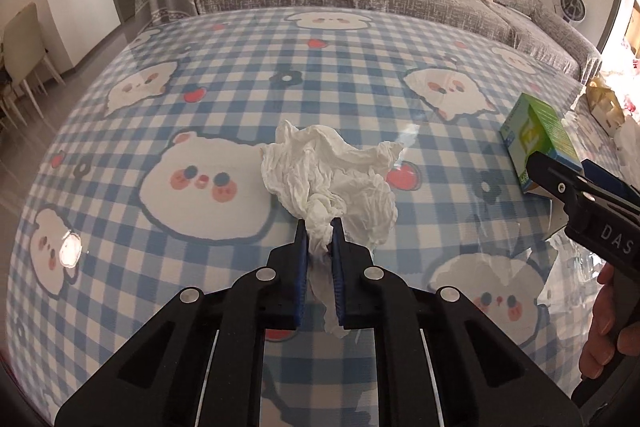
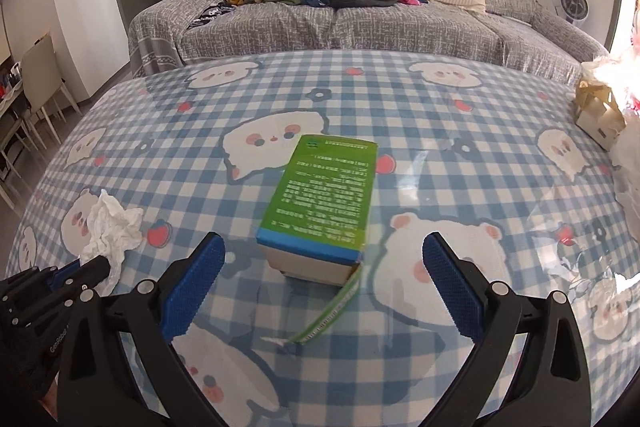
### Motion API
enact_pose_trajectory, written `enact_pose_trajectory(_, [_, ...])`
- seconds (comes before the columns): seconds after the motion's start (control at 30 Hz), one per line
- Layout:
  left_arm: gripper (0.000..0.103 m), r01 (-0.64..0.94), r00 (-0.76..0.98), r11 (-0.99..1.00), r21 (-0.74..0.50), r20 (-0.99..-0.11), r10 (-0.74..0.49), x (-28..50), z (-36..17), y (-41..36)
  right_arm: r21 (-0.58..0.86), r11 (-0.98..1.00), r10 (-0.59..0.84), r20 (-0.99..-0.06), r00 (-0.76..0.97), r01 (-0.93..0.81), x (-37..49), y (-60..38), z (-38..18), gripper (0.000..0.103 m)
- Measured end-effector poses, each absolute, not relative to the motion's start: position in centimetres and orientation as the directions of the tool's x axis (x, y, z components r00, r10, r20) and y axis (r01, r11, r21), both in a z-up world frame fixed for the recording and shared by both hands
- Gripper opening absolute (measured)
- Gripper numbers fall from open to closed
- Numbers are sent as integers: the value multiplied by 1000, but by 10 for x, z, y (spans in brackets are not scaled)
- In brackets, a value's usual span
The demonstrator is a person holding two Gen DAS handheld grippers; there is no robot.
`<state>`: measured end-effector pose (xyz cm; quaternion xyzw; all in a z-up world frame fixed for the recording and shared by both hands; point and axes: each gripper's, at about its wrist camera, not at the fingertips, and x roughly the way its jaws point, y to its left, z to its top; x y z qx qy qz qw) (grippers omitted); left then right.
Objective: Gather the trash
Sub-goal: 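Grasp the white tissues with the left tool while the right tool grasps the green box, then carry the tissues and green box with both tools over the trash bin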
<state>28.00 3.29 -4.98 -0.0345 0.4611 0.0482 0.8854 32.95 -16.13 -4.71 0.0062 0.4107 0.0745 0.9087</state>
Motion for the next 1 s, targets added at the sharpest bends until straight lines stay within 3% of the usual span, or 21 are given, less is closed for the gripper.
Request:
enact_pose_trajectory(0.17, [10, -118, 573, 993, -13, -818, 57, 277, -49, 40, 111, 988, 151, -756, 637, -104, 337, -158, -52, 94])
enact_pose_trajectory(0.33, [10, -117, 574, 993, -15, -817, 56, 276, -50, 45, 106, 991, 137, -778, 613, -87, 343, -155, -56, 76])
enact_pose_trajectory(0.47, [10, -123, 570, 992, -19, -819, 55, 276, -49, 49, 84, 993, 117, -785, 608, -82, 345, -156, -58, 49])
enact_pose_trajectory(1.0, [10, -120, 570, 992, -26, -820, 48, 265, -43, 39, 74, 992, 119, -776, 619, -98, 322, -165, -44, 46])
